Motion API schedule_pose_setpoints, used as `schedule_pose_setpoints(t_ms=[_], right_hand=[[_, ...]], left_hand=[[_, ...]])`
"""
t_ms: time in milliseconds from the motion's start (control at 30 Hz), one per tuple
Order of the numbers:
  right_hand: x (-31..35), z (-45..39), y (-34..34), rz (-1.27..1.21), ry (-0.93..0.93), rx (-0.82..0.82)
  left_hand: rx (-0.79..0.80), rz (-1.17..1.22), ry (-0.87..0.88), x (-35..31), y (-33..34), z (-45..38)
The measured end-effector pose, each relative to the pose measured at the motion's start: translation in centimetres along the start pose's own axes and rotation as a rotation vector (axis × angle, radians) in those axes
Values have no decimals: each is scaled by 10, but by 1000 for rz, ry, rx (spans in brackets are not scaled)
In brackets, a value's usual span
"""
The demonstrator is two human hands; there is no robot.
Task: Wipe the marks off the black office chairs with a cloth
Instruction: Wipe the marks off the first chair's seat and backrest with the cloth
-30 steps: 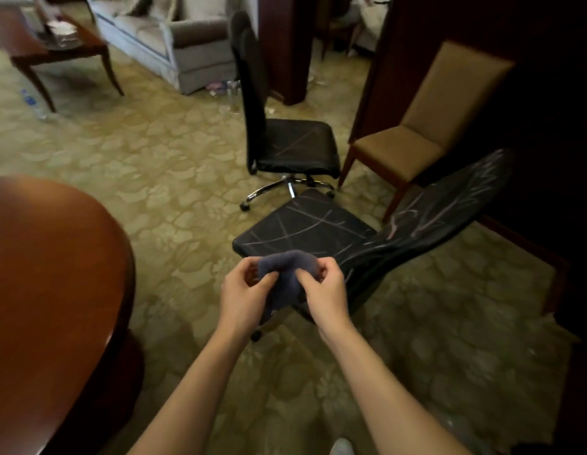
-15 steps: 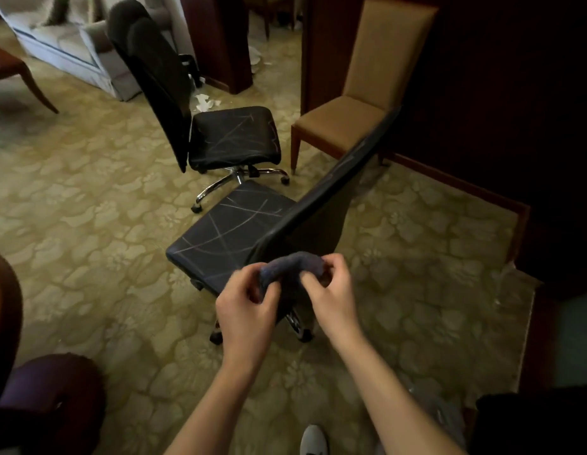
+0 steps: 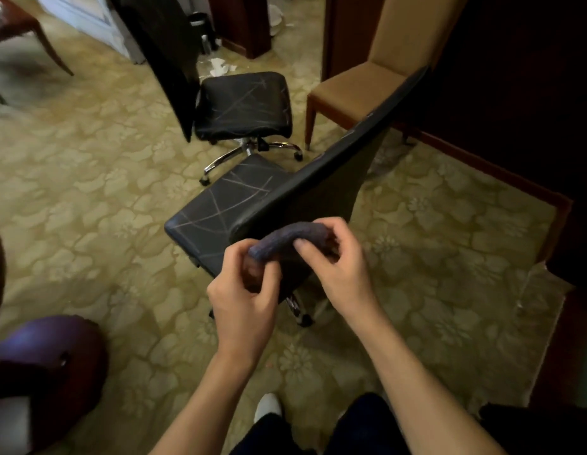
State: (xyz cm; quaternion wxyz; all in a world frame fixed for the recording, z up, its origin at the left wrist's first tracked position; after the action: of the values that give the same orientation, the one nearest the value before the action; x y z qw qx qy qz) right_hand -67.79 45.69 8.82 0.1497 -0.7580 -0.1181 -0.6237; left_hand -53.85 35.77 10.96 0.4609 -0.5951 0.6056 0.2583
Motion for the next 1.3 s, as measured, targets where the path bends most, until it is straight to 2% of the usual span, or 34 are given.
schedule_pose_setpoints(t_ms=[267, 400, 700, 867, 1133, 1300], right_hand=[[-1, -24, 18, -49, -249, 153], [-1, -26, 23, -87, -342, 181], [4, -28, 31, -100, -847, -116], [4, -31, 30, -196, -972, -199], [1, -29, 40, -286, -1179, -262], [1, -22, 41, -321, -1266, -309]], left_hand=[[-343, -53, 31, 13, 2, 3], [-448, -64, 65, 13, -1, 13], [-591, -63, 334, 19, -4, 6], [-665, -11, 472, 23, -2, 3], [-688, 109, 669, 35, -3, -1], [-726, 102, 727, 40, -6, -1]])
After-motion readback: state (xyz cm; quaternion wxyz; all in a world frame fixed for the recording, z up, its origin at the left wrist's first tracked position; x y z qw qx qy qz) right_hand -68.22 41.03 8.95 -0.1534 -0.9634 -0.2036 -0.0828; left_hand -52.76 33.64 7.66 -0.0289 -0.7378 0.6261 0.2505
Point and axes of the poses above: each hand's wrist, its own z-axis away from the middle knuckle, its own y-axis out of the palm, x = y × z, the point moved 8 cm from there along -z, towards the middle knuckle, and after that the axes turned 15 degrees about -x, right-handed, at the moved point
